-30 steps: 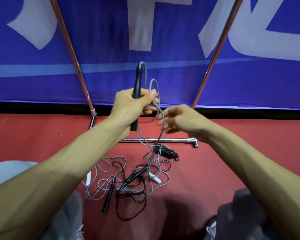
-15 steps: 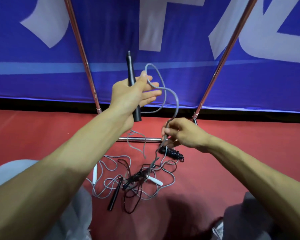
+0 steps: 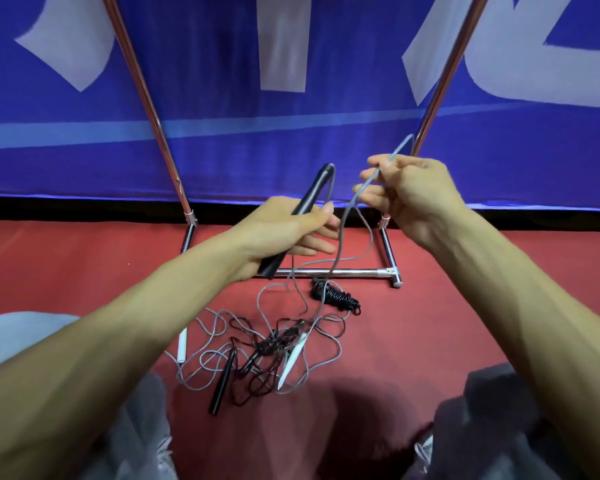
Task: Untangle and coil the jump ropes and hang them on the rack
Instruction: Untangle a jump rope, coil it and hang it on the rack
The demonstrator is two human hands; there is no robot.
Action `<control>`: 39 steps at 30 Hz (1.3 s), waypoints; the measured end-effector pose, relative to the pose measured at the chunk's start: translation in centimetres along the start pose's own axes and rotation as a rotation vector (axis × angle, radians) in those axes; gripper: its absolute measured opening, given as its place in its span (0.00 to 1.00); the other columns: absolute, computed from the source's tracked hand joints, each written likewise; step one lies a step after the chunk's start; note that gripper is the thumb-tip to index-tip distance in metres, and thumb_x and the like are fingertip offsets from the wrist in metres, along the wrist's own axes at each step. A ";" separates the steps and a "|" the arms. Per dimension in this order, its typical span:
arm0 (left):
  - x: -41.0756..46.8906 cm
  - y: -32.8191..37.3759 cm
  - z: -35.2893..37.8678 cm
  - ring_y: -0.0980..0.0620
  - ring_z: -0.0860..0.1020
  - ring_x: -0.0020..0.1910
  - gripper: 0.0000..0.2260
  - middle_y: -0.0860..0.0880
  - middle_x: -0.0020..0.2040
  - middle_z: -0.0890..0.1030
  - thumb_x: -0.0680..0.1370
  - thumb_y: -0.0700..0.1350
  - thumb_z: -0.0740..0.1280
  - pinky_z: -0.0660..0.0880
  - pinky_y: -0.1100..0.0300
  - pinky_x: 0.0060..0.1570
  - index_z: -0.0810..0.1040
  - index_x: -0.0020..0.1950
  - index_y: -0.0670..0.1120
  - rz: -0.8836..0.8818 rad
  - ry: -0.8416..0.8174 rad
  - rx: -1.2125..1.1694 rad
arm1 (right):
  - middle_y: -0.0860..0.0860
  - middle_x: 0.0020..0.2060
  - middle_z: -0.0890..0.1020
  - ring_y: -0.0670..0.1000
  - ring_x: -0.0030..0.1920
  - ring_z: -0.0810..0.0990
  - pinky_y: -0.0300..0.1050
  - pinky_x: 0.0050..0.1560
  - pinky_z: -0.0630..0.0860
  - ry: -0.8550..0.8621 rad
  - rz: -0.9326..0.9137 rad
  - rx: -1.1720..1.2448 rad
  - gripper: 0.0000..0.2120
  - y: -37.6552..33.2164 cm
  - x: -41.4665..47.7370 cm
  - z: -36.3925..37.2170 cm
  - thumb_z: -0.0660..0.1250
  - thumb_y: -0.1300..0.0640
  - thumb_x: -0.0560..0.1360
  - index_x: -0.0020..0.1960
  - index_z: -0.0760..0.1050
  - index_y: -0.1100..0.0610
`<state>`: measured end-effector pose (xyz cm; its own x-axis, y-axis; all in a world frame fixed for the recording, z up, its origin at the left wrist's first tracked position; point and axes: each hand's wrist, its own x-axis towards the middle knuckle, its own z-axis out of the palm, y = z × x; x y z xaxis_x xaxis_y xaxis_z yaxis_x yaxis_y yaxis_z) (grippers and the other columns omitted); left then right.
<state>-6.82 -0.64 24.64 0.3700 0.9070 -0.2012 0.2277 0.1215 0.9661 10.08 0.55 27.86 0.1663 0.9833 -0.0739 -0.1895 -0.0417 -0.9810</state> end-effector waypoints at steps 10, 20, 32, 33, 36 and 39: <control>0.3 0.3 0.5 0.50 0.84 0.32 0.05 0.46 0.34 0.82 0.77 0.42 0.70 0.81 0.61 0.33 0.79 0.44 0.41 0.158 0.311 -0.120 | 0.56 0.36 0.81 0.52 0.26 0.80 0.41 0.28 0.78 -0.061 0.179 -0.249 0.15 0.6 -0.2 -0.3 0.56 0.53 0.83 0.46 0.75 0.61; -0.8 2.5 -1.8 0.46 0.85 0.36 0.06 0.45 0.36 0.82 0.78 0.42 0.70 0.80 0.62 0.35 0.78 0.44 0.41 0.248 0.401 -0.457 | 0.50 0.39 0.78 0.45 0.37 0.74 0.38 0.39 0.75 -0.617 0.181 -0.884 0.07 6.9 -1.9 2.2 0.65 0.65 0.77 0.54 0.77 0.65; -1.3 2.2 -4.1 0.46 0.85 0.39 0.14 0.41 0.43 0.84 0.81 0.50 0.64 0.80 0.62 0.35 0.79 0.52 0.39 0.191 0.513 -0.586 | 0.55 0.35 0.80 0.53 0.32 0.79 0.47 0.35 0.78 -0.416 0.100 -0.723 0.04 7.8 -1.5 2.4 0.60 0.65 0.80 0.47 0.72 0.61; -1.1 2.0 -4.2 0.47 0.86 0.39 0.15 0.41 0.45 0.84 0.82 0.51 0.63 0.81 0.61 0.36 0.79 0.53 0.39 0.157 0.514 -0.560 | 0.56 0.34 0.80 0.54 0.31 0.79 0.47 0.34 0.79 -0.374 0.101 -0.656 0.03 7.3 -1.4 2.3 0.60 0.64 0.80 0.47 0.71 0.61; -0.7 1.3 -3.7 0.48 0.85 0.42 0.13 0.43 0.48 0.85 0.82 0.52 0.62 0.82 0.57 0.43 0.79 0.51 0.43 0.075 0.482 -0.459 | 0.56 0.33 0.79 0.55 0.30 0.78 0.49 0.34 0.81 -0.292 0.049 -0.553 0.04 5.3 -1.2 1.9 0.60 0.63 0.80 0.49 0.72 0.63; -0.3 0.7 -2.6 0.52 0.84 0.48 0.12 0.47 0.53 0.84 0.81 0.53 0.62 0.79 0.54 0.50 0.79 0.54 0.46 0.028 0.465 -0.305 | 0.57 0.32 0.77 0.55 0.29 0.77 0.50 0.33 0.81 -0.210 0.014 -0.419 0.05 3.5 -1.1 1.5 0.59 0.64 0.81 0.49 0.72 0.64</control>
<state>-9.17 0.21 25.77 -0.0800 0.9857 -0.1486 -0.0730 0.1428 0.9870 7.78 -0.42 24.75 -0.0408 0.9949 -0.0918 0.2238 -0.0804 -0.9713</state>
